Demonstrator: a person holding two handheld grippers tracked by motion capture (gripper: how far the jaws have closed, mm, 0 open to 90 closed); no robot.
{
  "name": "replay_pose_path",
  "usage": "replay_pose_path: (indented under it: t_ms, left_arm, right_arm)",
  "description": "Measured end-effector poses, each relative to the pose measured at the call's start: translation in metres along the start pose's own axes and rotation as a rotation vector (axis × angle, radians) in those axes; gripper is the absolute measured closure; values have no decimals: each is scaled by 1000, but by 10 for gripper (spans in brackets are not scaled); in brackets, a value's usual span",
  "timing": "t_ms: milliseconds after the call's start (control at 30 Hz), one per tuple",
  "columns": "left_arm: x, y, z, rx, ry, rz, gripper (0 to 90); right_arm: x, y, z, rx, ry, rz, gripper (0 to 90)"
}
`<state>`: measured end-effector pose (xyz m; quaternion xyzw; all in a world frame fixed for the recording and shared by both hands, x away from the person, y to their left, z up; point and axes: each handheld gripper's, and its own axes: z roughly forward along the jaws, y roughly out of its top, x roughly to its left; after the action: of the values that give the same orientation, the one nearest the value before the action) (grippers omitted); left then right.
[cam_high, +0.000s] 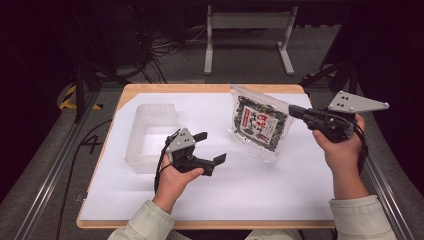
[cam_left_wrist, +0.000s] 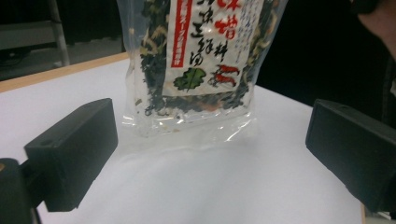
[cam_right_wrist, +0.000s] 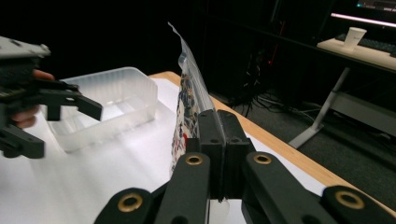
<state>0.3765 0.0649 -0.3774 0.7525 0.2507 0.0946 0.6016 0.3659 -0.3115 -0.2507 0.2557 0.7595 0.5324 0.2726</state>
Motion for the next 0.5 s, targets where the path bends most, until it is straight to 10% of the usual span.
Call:
replay_pose_path:
  t_ms: [500]
  left_arm:
    - [5, 4, -5, 0, 4, 34, 107]
  right_arm:
    - [35, 4, -28, -125, 76, -32, 900]
